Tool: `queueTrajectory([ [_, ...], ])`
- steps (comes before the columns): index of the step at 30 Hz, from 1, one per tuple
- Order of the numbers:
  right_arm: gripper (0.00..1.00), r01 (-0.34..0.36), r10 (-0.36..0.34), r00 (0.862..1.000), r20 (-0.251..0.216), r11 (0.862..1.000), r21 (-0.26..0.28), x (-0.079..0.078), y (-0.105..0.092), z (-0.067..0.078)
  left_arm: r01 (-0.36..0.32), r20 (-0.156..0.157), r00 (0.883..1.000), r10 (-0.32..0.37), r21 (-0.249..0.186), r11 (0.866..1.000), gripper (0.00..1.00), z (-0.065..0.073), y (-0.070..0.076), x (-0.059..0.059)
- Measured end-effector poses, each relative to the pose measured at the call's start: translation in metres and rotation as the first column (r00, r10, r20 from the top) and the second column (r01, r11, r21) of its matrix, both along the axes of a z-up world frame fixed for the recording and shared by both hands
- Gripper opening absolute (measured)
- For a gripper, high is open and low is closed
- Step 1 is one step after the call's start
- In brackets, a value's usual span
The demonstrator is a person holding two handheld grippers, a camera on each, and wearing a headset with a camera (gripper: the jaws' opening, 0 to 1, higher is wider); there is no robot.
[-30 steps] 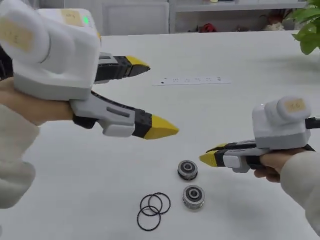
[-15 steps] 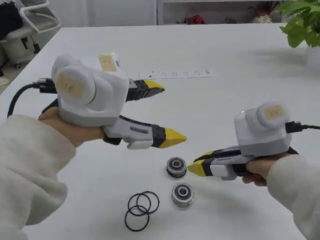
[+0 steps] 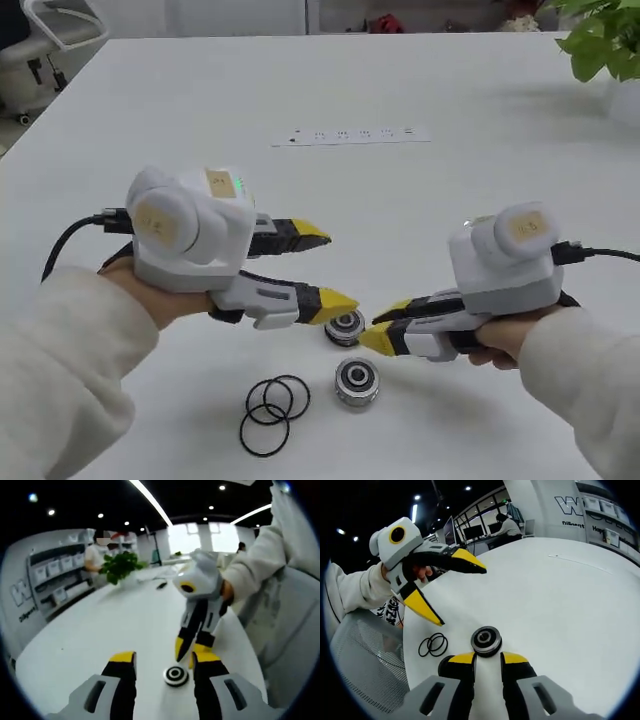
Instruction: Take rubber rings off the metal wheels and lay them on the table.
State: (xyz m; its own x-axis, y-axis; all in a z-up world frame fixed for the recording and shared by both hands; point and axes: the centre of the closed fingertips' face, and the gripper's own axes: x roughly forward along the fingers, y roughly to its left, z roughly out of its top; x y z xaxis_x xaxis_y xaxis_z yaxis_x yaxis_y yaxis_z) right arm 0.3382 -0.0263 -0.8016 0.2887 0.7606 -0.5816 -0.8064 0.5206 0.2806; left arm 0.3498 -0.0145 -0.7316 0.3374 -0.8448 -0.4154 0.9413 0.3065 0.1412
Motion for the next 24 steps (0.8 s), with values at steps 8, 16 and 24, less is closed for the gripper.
queueTrajectory([
  [8,0.18,0.004,-0.004,1.000,0.016,1.000,-0.001,0.001,0.001,-0.002,-0.004,-0.040,0.999,0.005,0.013,1.000,0.34,-0.024,-0.002,0.004],
  [16,0.20,-0.001,0.001,1.000,0.020,1.000,0.005,0.000,0.004,-0.005,0.032,-0.074,0.997,-0.028,0.049,0.998,0.25,-0.048,-0.008,-0.004],
  [24,0.19,-0.018,0.018,0.999,0.041,1.000,-0.001,-0.002,0.008,-0.007,-0.001,-0.109,0.994,0.007,0.061,0.998,0.19,-0.059,-0.005,0.000],
])
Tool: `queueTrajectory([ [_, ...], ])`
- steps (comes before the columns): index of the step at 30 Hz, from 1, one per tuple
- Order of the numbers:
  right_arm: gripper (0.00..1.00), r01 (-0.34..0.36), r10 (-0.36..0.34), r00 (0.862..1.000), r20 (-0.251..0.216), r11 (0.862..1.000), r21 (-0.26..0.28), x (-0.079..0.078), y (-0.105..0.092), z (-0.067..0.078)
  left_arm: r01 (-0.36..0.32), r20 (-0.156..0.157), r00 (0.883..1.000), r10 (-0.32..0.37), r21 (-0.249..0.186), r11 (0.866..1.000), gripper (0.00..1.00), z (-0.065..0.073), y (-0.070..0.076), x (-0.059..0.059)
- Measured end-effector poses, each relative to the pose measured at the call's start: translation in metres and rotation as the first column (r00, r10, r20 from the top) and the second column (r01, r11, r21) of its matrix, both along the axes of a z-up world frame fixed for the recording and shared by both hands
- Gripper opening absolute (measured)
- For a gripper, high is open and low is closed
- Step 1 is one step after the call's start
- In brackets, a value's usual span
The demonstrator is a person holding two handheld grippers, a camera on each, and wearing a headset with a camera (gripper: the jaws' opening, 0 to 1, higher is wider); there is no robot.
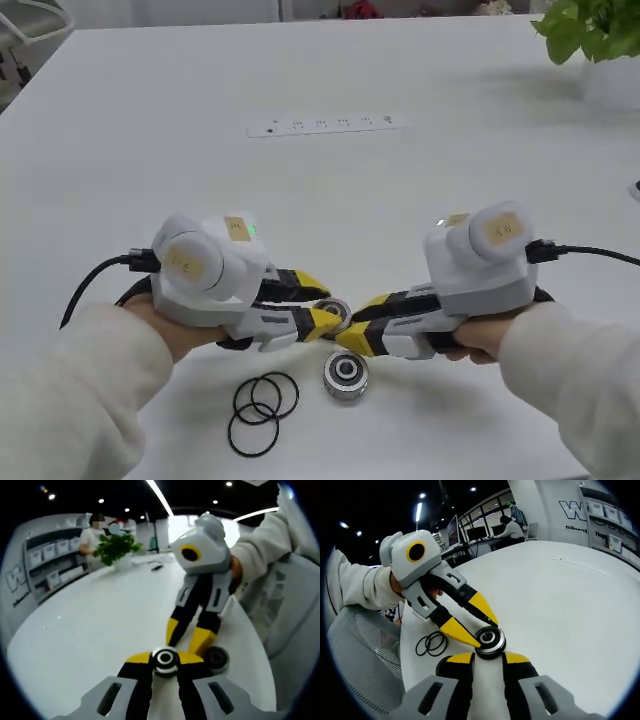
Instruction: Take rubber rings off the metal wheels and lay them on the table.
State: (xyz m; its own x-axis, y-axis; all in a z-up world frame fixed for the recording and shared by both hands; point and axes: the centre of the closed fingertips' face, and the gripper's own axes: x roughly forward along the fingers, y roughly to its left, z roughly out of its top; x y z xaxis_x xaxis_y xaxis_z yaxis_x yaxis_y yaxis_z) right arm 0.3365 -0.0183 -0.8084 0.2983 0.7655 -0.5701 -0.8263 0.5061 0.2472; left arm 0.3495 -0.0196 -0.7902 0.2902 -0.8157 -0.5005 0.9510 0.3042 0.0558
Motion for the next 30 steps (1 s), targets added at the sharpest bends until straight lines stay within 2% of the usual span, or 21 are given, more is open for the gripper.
queueTrajectory([
  [4,0.19,0.000,0.000,1.000,0.006,1.000,-0.002,0.001,0.000,0.000,-0.018,-0.038,0.999,0.017,-0.026,1.000,0.18,0.000,0.000,-0.002],
  [8,0.16,0.003,-0.003,1.000,0.020,1.000,-0.009,0.003,-0.002,0.000,-0.012,-0.022,1.000,0.012,-0.015,1.000,0.16,-0.002,-0.001,-0.001],
  [12,0.12,0.000,0.000,1.000,0.028,1.000,-0.019,0.003,-0.003,-0.001,-0.020,-0.024,1.000,0.019,-0.016,1.000,0.15,-0.001,-0.001,-0.002],
  [14,0.09,-0.008,0.009,0.999,0.043,0.999,-0.039,0.004,-0.005,-0.003,-0.022,-0.026,0.999,0.021,-0.018,1.000,0.15,-0.002,-0.001,-0.002],
  [18,0.02,-0.007,0.010,0.998,0.062,0.999,-0.042,0.006,-0.006,-0.002,-0.026,-0.030,0.999,0.025,-0.025,0.999,0.14,-0.002,-0.002,-0.002],
  [21,0.01,-0.006,0.009,0.998,0.065,0.999,-0.051,0.006,-0.006,-0.002,-0.028,-0.029,0.999,0.027,-0.027,0.999,0.14,-0.002,-0.002,-0.002],
  [27,0.00,0.052,-0.052,0.999,-0.005,0.998,-0.035,0.009,-0.010,-0.003,-0.026,-0.019,0.999,0.025,-0.031,0.999,0.14,-0.002,-0.003,-0.003],
  [28,0.00,0.078,-0.079,0.996,-0.037,0.997,-0.022,0.008,-0.011,-0.003,-0.023,-0.014,1.000,0.023,-0.029,0.999,0.14,-0.002,-0.003,-0.003],
  [30,0.00,0.109,-0.109,0.992,-0.068,0.994,-0.006,0.010,-0.012,-0.002,-0.022,-0.010,1.000,0.021,-0.028,0.999,0.14,-0.002,-0.003,-0.003],
])
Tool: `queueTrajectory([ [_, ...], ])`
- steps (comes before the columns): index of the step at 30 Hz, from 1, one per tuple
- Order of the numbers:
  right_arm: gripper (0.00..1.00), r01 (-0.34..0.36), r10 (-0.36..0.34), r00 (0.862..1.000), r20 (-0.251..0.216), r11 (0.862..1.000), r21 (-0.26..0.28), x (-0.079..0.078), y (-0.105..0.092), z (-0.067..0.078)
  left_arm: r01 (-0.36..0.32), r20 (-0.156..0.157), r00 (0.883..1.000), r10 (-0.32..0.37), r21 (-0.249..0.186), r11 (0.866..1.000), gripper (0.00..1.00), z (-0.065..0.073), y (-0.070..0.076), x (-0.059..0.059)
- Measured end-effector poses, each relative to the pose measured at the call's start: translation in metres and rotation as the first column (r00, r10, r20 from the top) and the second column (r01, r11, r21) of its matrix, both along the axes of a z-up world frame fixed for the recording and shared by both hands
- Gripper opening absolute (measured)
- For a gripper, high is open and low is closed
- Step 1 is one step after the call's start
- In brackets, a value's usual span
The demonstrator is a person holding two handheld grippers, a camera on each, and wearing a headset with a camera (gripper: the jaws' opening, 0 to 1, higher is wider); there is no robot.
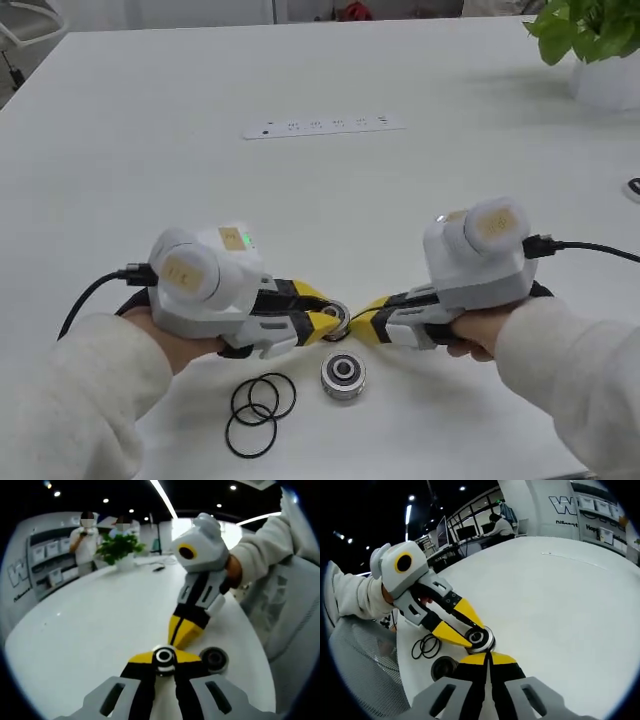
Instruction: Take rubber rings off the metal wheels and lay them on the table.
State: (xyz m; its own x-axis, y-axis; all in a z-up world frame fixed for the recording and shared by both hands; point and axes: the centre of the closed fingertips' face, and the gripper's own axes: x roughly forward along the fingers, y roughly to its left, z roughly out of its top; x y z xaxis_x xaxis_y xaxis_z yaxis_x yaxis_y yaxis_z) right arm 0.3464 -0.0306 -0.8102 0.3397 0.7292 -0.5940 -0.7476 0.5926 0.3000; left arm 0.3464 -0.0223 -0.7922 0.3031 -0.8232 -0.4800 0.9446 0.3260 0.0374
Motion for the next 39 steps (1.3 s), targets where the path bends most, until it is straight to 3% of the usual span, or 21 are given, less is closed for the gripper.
queueTrajectory([
  [7,0.00,0.071,-0.068,0.996,-0.049,0.996,0.059,0.004,-0.003,0.008,-0.004,0.001,1.000,0.004,-0.005,1.000,0.14,0.000,0.001,0.001],
  [18,0.00,0.095,-0.088,0.994,-0.071,0.990,0.103,0.004,0.002,0.015,-0.011,0.005,1.000,0.011,-0.001,1.000,0.14,0.000,0.001,0.001],
  [39,0.00,0.076,-0.071,0.996,-0.054,0.994,0.083,0.002,0.005,0.017,-0.013,0.014,1.000,0.013,-0.002,1.000,0.14,0.000,0.000,0.000],
])
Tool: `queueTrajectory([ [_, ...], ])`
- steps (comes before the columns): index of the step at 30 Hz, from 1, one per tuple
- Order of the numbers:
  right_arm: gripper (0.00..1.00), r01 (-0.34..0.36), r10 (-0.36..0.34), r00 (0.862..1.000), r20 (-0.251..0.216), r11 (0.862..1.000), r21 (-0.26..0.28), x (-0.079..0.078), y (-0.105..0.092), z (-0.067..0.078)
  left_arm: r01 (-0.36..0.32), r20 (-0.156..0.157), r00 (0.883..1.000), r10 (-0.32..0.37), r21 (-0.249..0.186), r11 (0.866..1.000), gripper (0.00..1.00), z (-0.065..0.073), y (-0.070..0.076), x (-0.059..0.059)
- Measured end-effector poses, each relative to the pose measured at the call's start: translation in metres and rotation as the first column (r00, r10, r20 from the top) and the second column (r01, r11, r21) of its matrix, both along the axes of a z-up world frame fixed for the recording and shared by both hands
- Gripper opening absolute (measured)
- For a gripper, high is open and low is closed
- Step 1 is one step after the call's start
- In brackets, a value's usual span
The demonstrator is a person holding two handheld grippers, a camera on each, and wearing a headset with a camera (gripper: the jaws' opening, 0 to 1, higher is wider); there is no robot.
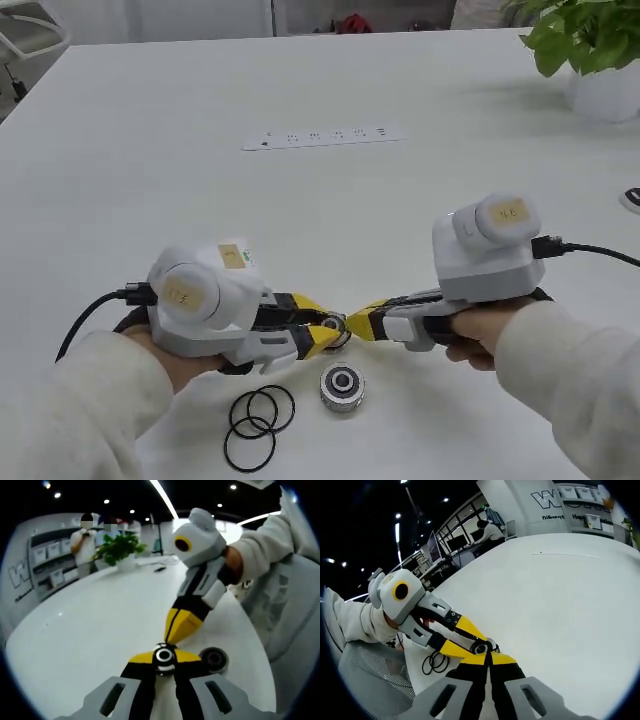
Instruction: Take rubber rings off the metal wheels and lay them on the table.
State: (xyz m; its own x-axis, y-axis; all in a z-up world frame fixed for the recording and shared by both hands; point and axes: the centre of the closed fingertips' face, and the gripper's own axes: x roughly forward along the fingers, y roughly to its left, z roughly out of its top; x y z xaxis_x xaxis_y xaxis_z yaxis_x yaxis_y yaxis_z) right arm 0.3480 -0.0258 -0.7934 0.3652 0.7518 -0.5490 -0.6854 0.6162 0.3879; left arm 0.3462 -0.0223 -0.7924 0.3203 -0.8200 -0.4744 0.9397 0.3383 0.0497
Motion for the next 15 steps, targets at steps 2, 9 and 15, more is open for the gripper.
queueTrajectory([
  [2,0.00,-0.001,0.001,1.000,0.000,1.000,0.002,-0.0003,0.0007,0.0005,0.000,0.000,1.000,0.000,0.000,1.000,0.14,-0.0003,-0.0001,0.0000],
  [9,0.00,-0.007,0.007,1.000,0.002,1.000,0.007,-0.0006,0.0022,0.0014,0.000,0.001,1.000,0.000,-0.002,1.000,0.14,-0.0007,0.0000,0.0001],
  [15,0.00,-0.010,0.010,1.000,0.004,1.000,0.013,-0.0011,0.0032,0.0026,-0.001,0.001,1.000,0.001,-0.003,1.000,0.14,-0.0007,-0.0001,-0.0002],
])
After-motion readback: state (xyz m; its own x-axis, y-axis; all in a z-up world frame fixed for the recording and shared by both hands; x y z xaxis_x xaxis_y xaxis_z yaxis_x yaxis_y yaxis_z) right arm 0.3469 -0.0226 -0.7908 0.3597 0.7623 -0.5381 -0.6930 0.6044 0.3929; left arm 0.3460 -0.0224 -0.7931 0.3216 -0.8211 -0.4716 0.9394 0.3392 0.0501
